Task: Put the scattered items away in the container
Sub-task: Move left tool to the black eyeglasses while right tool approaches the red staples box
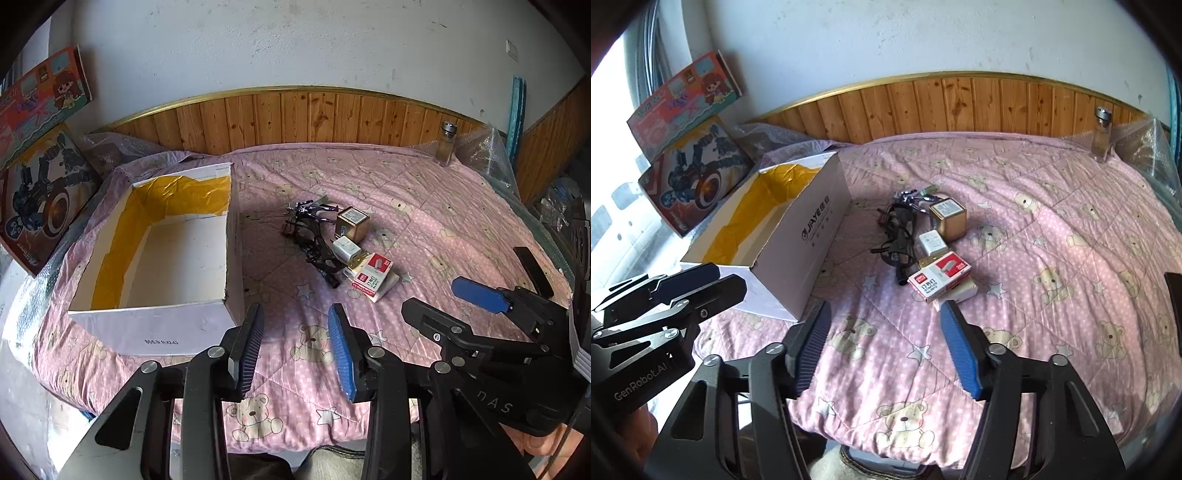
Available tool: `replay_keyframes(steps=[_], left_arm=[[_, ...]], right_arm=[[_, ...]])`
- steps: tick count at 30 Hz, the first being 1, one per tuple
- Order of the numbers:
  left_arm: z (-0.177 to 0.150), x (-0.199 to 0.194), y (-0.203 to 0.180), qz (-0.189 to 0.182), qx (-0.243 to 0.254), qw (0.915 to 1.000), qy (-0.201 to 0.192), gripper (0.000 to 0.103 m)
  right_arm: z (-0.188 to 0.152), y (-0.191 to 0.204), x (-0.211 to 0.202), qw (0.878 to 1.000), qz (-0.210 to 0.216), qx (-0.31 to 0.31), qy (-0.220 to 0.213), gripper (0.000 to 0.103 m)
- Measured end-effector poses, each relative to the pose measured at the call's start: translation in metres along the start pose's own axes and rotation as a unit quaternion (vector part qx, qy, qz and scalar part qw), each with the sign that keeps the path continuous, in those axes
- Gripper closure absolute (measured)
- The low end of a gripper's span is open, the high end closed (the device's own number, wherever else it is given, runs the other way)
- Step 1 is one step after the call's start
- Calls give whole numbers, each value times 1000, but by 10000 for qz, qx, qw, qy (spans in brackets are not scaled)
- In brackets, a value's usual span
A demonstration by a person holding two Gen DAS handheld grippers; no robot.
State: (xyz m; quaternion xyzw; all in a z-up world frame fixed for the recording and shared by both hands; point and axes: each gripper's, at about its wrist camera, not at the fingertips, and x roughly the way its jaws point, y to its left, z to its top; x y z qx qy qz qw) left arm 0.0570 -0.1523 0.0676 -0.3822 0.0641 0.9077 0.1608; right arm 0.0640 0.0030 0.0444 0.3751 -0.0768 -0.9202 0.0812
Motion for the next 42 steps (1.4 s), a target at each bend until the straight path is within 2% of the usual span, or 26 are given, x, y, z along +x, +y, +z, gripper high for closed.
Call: replay_keyframes(steps=[3, 6, 9, 18, 24, 29, 32, 33, 35, 36, 40, 42], left_arm=[[2, 1, -1, 6, 28, 10000, -5, 69], [3, 2, -1, 23, 33, 10000, -13, 70], [6, 6, 2, 21, 11, 10000, 20, 71], [10, 28, 11, -39, -48, 9998, 213, 76], [14, 46, 16, -213, -160, 9990, 368, 84], [15, 65, 18, -278, -234, 9978, 558, 87], [17, 77, 15, -295, -232, 9971, 663, 87], [18, 81, 14, -288, -243, 9968, 705, 87], [20, 89, 12, -297, -258, 9962, 783, 84], [21, 92, 11, -286, -270, 9959, 817, 77], [24, 105, 7, -274, -270, 9951, 913, 70], [27, 111, 5, -272, -281, 9946, 958, 61]], right_arm=[[0, -2, 5, 9999, 87, 71, 94, 72], [0, -2, 11, 9997, 135, 97, 160, 84], [1, -1, 16, 9995, 175, 115, 222, 90], [2, -6, 36, 9986, 220, 248, 418, 94], [4, -10, 48, 9979, 199, 316, 520, 94], [6, -14, 55, 9981, 146, 279, 525, 93], [7, -19, 57, 9984, 73, 273, 489, 90], [8, -22, 58, 9984, 39, 285, 496, 79], [9, -29, 60, 9982, -9, 344, 490, 59], [10, -33, 62, 9980, -13, 392, 492, 58], [9, -47, 71, 9963, 35, 616, 605, 56], [8, -52, 76, 9953, 86, 692, 670, 55]])
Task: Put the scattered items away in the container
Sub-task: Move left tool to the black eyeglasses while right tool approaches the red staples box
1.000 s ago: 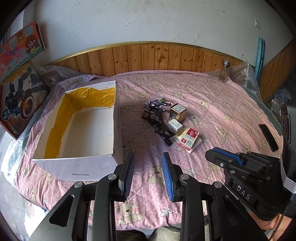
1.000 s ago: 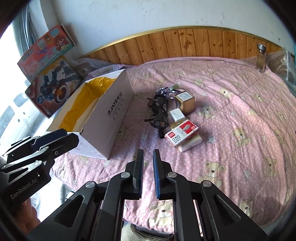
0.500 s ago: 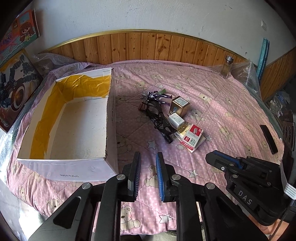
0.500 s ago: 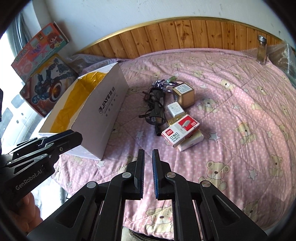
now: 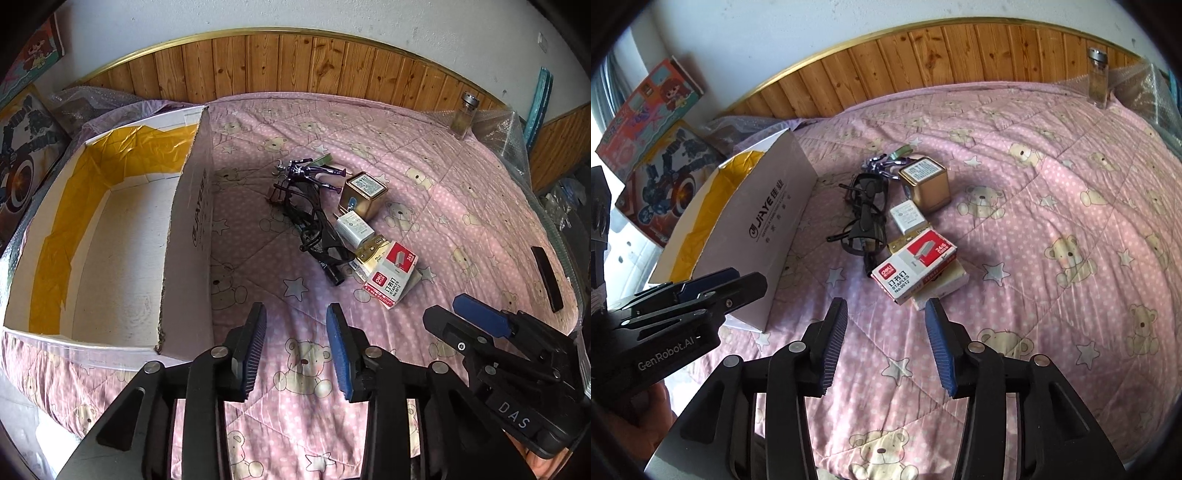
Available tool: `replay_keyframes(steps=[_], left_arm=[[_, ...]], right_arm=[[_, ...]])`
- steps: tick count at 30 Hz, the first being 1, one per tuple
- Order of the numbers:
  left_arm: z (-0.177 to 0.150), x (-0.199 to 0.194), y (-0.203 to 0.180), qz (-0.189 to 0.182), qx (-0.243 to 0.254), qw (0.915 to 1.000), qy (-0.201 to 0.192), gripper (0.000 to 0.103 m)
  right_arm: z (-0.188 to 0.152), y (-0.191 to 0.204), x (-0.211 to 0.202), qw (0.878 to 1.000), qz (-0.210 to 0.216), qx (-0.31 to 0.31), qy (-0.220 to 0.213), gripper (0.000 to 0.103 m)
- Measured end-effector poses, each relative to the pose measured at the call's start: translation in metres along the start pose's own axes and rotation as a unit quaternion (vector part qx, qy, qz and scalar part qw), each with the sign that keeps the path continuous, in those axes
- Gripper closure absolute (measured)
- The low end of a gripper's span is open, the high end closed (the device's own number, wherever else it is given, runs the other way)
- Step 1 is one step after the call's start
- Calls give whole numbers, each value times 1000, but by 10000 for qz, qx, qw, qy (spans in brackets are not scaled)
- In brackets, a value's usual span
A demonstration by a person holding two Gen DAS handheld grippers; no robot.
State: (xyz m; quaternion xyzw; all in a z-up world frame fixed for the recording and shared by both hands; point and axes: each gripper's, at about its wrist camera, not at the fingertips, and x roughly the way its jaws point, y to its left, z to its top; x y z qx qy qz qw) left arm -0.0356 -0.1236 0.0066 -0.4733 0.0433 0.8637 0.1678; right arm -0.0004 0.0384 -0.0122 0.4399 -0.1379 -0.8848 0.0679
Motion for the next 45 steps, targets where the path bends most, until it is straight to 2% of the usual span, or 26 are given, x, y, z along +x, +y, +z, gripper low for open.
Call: replay_keyframes(steps=[13, 21, 28, 34, 36, 42, 45], left_arm=[[11, 43, -7, 6, -9, 9990, 455, 54], [24, 62, -6, -35, -120, 9981, 601, 53], [35, 82, -4, -20, -252, 9969, 748, 53], [49, 93, 2, -372, -670, 9939, 791, 50], [55, 97, 0, -511, -774, 9927, 776, 45], [77, 111, -13, -793, -815, 9905, 769, 44], [81, 115, -11, -784, -847, 9903, 771, 43]], right_arm=[[2, -19, 33, 9988, 172, 298, 363, 53], [20, -23, 55, 9981, 130, 327, 500, 47], [36, -36, 78, 9974, -4, 346, 628, 47], [49, -55, 77, 9973, -316, 421, 514, 46], [51, -59, 77, 9968, -266, 518, 553, 44], [48, -47, 79, 9946, 339, 641, 740, 44], [47, -38, 85, 9963, 150, 519, 673, 43]])
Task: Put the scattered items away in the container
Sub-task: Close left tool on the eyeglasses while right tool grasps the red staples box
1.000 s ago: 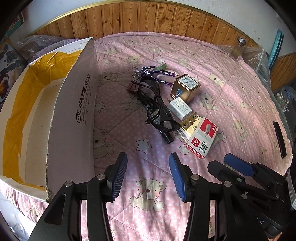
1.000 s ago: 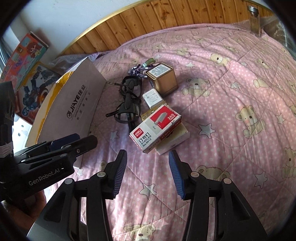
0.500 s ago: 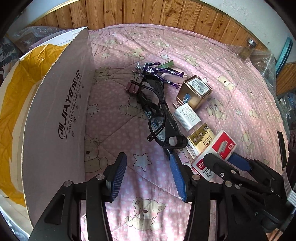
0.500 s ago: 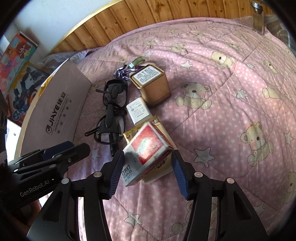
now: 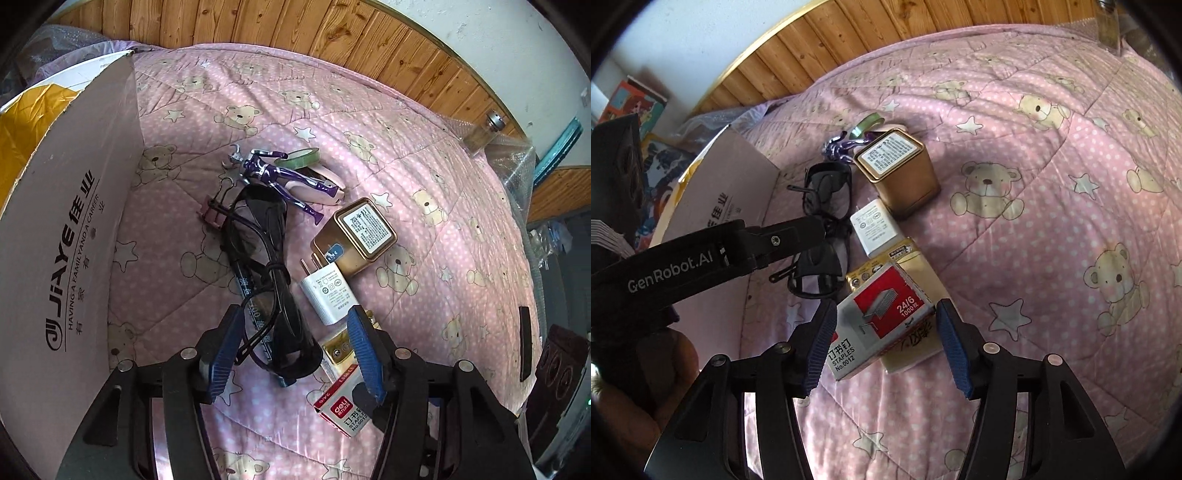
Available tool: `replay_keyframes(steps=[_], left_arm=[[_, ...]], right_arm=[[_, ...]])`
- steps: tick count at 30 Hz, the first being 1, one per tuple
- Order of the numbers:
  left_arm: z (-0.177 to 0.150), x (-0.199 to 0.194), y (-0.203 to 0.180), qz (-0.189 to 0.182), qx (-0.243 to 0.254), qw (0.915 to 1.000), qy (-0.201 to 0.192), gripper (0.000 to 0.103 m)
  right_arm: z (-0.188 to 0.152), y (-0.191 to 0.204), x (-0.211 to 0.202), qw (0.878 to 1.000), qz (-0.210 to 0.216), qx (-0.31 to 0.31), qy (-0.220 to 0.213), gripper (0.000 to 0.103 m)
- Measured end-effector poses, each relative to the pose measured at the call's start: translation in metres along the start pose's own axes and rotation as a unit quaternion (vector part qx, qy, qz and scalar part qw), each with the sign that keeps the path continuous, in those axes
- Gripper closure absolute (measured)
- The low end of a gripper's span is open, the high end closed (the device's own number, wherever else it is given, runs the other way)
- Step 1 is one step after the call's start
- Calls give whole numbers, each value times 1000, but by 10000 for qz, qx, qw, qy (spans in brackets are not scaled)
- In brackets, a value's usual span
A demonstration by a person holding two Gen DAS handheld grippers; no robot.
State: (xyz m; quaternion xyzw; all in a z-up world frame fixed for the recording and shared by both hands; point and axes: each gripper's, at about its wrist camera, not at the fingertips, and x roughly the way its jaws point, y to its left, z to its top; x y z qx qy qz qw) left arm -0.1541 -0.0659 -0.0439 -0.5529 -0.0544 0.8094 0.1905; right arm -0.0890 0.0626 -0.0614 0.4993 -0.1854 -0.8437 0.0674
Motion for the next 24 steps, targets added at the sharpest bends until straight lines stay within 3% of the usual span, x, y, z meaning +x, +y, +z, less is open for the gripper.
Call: replay_keyframes(steps=[2, 6, 8, 11, 12, 14, 17, 20, 24], left_arm=[[1, 7, 5, 65, -53, 9999, 85, 43], [5, 28, 12, 320, -48, 9993, 169, 43], [6, 38, 16, 283, -113, 9993, 214, 43], [10, 45, 21, 244, -196, 9993, 206, 48], [11, 44, 21, 217, -155, 9995, 164, 59], [12, 41, 23, 182, -96, 9997, 116, 62], [11, 32, 28, 138, -32, 9999, 19, 65], [4, 21, 39, 63, -106, 9999, -6, 65], [-8, 9, 47, -18, -133, 9999, 41, 65]], right_arm=[[2, 0, 1, 10000, -41, -42, -77, 46], [7, -11, -2, 9999, 14, -37, -131, 81], [10, -12, -5, 9998, 2, -111, -153, 88], [10, -15, -9, 9998, 79, -136, -155, 90], [8, -15, -10, 9997, 126, -165, -150, 90], [4, -14, -14, 9990, 247, -340, -132, 86], [-3, -6, -22, 9946, 225, -987, -211, 46], [-8, 8, -24, 9798, 46, -1988, -192, 45], [-14, 28, -23, 9474, -88, -3192, -208, 45]])
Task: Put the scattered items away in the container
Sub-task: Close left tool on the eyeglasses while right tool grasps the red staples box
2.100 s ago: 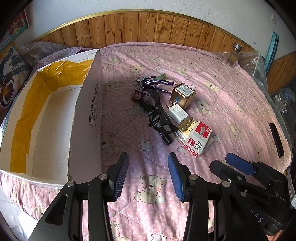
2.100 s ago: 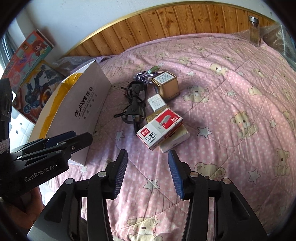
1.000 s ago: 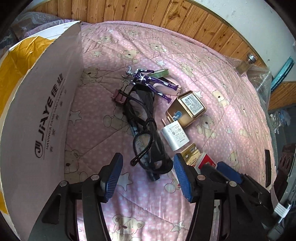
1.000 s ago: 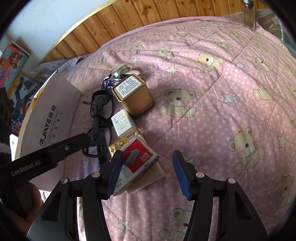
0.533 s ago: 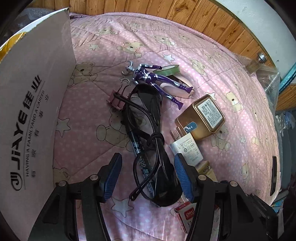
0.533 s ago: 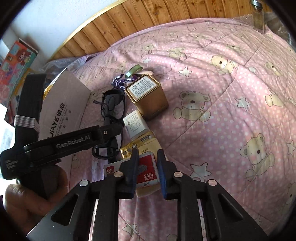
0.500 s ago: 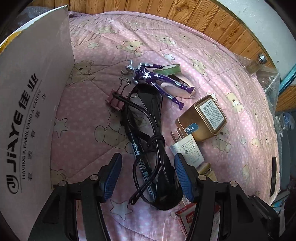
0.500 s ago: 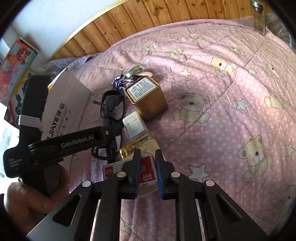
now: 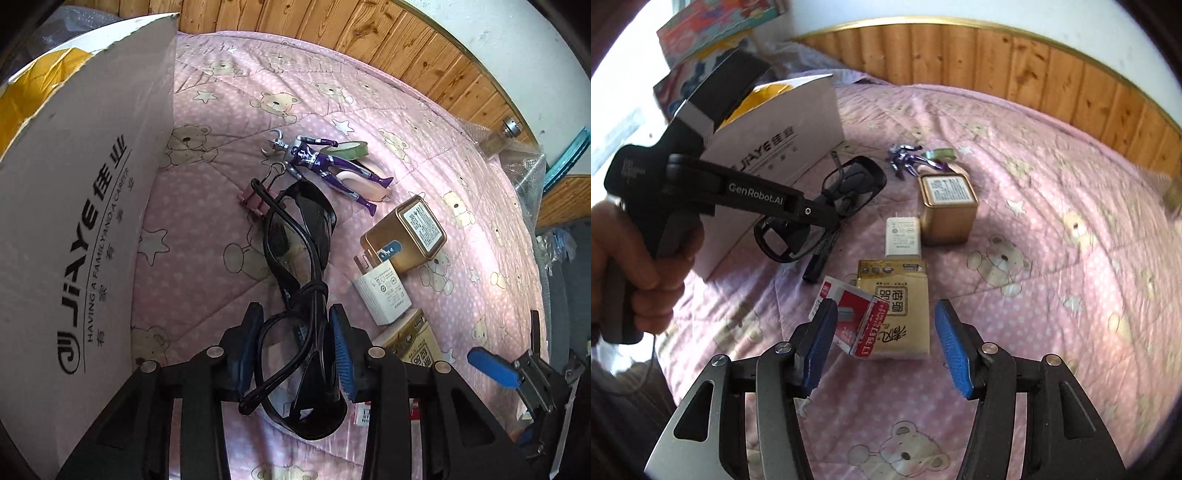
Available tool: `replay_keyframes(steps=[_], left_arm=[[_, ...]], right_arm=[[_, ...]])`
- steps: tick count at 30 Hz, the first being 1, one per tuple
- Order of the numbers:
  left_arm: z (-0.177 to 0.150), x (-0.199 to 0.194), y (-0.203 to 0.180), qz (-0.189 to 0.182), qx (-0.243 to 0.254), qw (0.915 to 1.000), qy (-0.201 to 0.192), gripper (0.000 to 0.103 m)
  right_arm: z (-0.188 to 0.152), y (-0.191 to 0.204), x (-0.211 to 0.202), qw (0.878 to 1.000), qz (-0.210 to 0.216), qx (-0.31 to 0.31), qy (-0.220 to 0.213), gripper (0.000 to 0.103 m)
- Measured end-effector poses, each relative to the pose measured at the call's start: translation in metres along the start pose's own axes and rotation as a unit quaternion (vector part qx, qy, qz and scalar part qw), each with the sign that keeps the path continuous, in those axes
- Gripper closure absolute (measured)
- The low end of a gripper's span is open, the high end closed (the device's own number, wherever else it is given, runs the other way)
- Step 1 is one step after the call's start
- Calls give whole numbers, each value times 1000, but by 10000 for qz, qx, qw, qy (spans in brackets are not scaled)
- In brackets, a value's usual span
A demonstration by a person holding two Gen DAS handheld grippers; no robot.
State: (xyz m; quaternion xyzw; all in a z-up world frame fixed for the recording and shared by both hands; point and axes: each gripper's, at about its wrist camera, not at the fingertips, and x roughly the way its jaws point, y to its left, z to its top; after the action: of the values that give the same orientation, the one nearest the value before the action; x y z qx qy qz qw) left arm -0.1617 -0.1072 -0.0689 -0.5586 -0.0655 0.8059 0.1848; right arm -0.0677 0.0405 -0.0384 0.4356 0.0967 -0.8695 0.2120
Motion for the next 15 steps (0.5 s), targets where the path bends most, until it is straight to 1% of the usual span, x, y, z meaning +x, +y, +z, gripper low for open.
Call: replay_keyframes(steps=[2, 4, 6, 7, 9, 10, 13, 15], left_arm=[[-4, -6, 2, -25, 13, 10000, -4, 65], [-6, -13, 2, -23, 74, 10000, -62, 65], [-7, -19, 1, -12, 138, 9998, -138, 65], [-7, -21, 1, -7, 151, 9998, -158, 65], [-7, -24, 3, -23, 125, 9998, -179, 65], [-7, -25, 4, -30, 104, 9998, -189, 65], [-7, -28, 7, -97, 37, 9997, -210, 65], [-7, -28, 8, -130, 33, 9997, -218, 65]], right_arm=[[3, 7, 2, 9993, 115, -346, 9, 45], [4, 8, 6, 9987, 350, -357, -18, 45], [3, 11, 12, 9983, 513, -262, 45, 46], [2, 13, 12, 9982, 553, -231, 31, 49], [-2, 20, 9, 9983, 556, -184, 16, 72], [-4, 22, 9, 9979, 628, -137, 46, 77], [-10, 32, 9, 9965, 824, -70, 133, 79], [-14, 39, 15, 9964, 811, -93, 214, 79]])
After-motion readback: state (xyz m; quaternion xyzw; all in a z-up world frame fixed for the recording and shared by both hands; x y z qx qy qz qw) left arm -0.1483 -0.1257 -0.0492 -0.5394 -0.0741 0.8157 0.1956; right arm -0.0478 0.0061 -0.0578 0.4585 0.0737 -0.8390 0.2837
